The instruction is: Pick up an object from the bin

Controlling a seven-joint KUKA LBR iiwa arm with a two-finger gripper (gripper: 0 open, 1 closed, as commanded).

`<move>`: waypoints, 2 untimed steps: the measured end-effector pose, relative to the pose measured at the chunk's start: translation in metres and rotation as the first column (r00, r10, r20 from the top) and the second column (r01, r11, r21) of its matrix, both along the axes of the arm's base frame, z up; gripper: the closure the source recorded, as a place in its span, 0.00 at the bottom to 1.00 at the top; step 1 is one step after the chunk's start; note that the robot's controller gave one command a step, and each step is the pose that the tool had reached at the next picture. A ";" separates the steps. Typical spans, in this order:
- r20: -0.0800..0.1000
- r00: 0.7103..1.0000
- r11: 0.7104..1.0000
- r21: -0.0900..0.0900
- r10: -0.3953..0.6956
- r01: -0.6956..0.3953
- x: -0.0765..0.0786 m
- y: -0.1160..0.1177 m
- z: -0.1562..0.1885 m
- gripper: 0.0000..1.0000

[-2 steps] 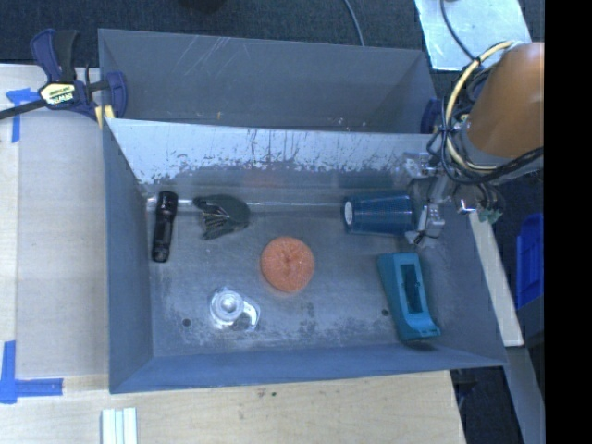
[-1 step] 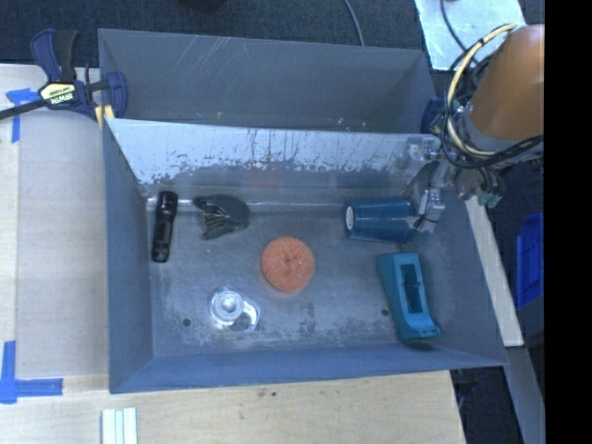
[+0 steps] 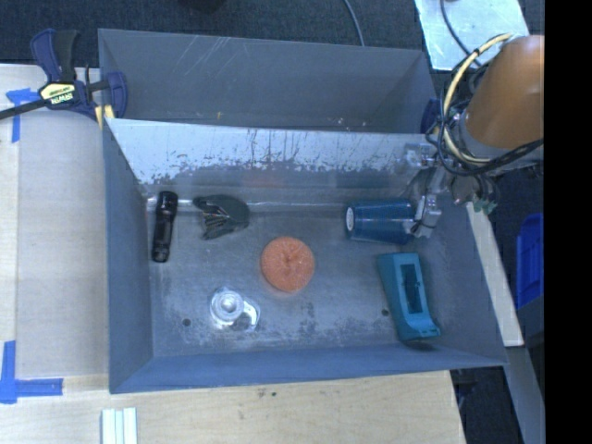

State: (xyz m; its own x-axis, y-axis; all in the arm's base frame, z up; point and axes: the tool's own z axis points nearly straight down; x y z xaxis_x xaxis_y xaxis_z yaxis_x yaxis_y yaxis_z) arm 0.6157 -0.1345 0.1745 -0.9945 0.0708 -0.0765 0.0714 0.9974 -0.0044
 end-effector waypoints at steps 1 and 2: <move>-0.003 0.991 0.991 -0.009 0.131 -0.131 0.007 -0.013 0.078 0.00; -0.002 0.998 0.998 -0.004 0.061 -0.061 -0.003 -0.004 0.011 0.00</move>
Offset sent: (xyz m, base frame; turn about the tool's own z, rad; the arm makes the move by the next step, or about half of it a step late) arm -0.0158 0.0069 -0.0897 0.0478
